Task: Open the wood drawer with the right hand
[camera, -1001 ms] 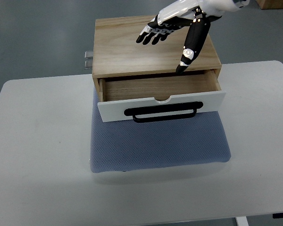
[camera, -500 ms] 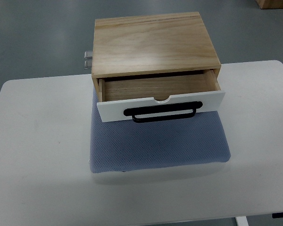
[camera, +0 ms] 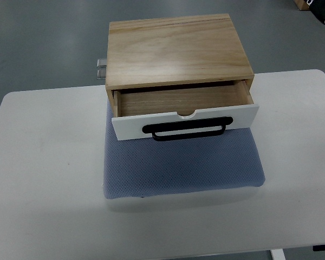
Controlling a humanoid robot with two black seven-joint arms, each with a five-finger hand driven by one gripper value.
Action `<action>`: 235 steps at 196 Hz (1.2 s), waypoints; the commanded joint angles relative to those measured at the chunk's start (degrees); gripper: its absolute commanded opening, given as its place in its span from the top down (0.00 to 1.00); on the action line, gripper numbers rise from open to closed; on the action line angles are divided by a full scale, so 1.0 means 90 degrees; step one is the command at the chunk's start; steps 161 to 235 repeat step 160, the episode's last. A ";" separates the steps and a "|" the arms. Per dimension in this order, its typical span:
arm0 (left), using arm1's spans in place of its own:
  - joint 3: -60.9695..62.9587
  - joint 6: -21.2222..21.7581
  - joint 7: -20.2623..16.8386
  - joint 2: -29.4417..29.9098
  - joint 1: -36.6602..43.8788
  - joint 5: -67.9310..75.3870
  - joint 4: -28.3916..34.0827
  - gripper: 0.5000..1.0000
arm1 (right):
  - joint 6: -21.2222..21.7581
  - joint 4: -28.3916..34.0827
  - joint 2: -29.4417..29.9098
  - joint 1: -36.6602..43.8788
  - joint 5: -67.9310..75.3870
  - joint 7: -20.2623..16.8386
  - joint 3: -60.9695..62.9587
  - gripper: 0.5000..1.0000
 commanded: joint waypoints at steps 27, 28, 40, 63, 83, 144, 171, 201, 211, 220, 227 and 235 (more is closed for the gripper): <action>-0.0007 0.0000 0.0000 0.0000 0.0000 0.0000 0.0000 0.00 | -0.0034 -0.0109 0.0410 -0.0474 0.0025 0.0192 -0.0002 0.11; -0.0007 0.0000 0.0000 0.0000 0.0000 0.0000 0.0000 0.00 | -0.0034 -0.0109 0.0410 -0.0474 0.0025 0.0193 -0.0002 0.11; 0.0003 0.0000 0.0000 0.0000 0.0000 0.0000 0.0000 0.00 | -0.0043 -0.0118 0.0488 -0.0572 0.0025 0.0388 -0.0002 0.11; 0.0003 0.0000 0.0000 0.0000 0.0000 0.0000 0.0000 0.00 | -0.0131 -0.0158 0.0556 -0.0689 0.0015 0.0486 -0.0002 0.11; 0.0003 0.0000 0.0000 0.0000 0.0000 0.0000 0.0000 0.00 | -0.0317 -0.0216 0.0576 -0.0709 0.0006 0.0486 -0.0012 0.11; 0.0003 0.0000 0.0000 0.0000 0.0000 0.0000 0.0000 0.00 | -0.0454 -0.0275 0.0810 -0.0875 0.0015 0.0720 -0.0002 0.11; -0.0007 0.0000 0.0000 0.0000 0.0000 0.0000 0.0000 0.00 | -0.0454 -0.0275 0.0820 -0.0875 0.0015 0.0759 -0.0002 0.11; -0.0007 0.0000 0.0000 0.0000 0.0000 0.0000 0.0000 0.00 | -0.0454 -0.0275 0.0820 -0.0875 0.0015 0.0759 -0.0002 0.11; -0.0007 0.0000 0.0000 0.0000 0.0000 0.0000 0.0000 0.00 | -0.0454 -0.0275 0.0820 -0.0875 0.0015 0.0759 -0.0002 0.11; -0.0007 0.0000 0.0000 0.0000 0.0000 0.0000 0.0000 0.00 | -0.0454 -0.0275 0.0820 -0.0875 0.0015 0.0759 -0.0002 0.11; -0.0007 0.0000 0.0000 0.0000 0.0000 0.0000 0.0000 0.00 | -0.0454 -0.0275 0.0820 -0.0875 0.0015 0.0759 -0.0002 0.11; -0.0007 0.0000 0.0000 0.0000 0.0000 0.0000 0.0000 0.00 | -0.0454 -0.0275 0.0820 -0.0875 0.0015 0.0759 -0.0002 0.11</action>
